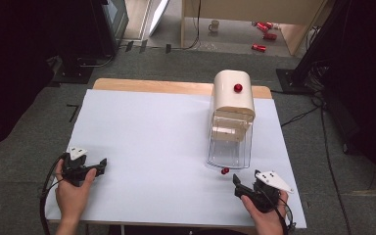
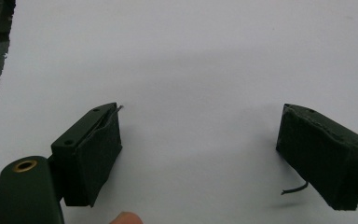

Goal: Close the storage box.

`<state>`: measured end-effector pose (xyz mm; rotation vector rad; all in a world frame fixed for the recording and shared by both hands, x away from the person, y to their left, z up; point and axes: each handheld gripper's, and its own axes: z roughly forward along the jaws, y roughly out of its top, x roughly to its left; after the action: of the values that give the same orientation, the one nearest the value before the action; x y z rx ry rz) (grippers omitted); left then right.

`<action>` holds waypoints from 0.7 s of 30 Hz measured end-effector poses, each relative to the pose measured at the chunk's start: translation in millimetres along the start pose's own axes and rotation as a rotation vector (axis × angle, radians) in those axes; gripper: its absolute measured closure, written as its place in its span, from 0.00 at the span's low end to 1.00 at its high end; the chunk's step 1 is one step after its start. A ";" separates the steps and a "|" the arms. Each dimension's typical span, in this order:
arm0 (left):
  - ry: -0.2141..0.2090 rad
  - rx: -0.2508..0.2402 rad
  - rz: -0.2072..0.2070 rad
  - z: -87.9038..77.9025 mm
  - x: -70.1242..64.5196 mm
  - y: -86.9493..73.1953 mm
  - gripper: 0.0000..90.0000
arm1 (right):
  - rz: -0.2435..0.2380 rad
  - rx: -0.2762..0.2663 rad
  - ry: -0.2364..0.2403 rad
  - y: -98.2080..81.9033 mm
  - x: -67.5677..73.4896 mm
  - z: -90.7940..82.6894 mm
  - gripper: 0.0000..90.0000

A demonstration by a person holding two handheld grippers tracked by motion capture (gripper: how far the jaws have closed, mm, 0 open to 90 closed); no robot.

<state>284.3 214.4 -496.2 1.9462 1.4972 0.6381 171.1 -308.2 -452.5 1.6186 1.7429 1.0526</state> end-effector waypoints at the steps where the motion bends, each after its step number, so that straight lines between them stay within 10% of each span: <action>1: 0.000 0.000 0.000 0.0 0.0 0.0 0.15 | 0.003 -0.007 0.005 -0.2 2.0 0.0 0.32; 21: 0.000 0.000 0.000 0.0 0.0 0.0 0.15 | 0.039 -0.019 0.089 -4.0 35.6 4.5 0.71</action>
<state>284.3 214.4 -496.2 1.9466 1.4971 0.6382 167.5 -272.3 -453.9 1.6221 1.7596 1.1729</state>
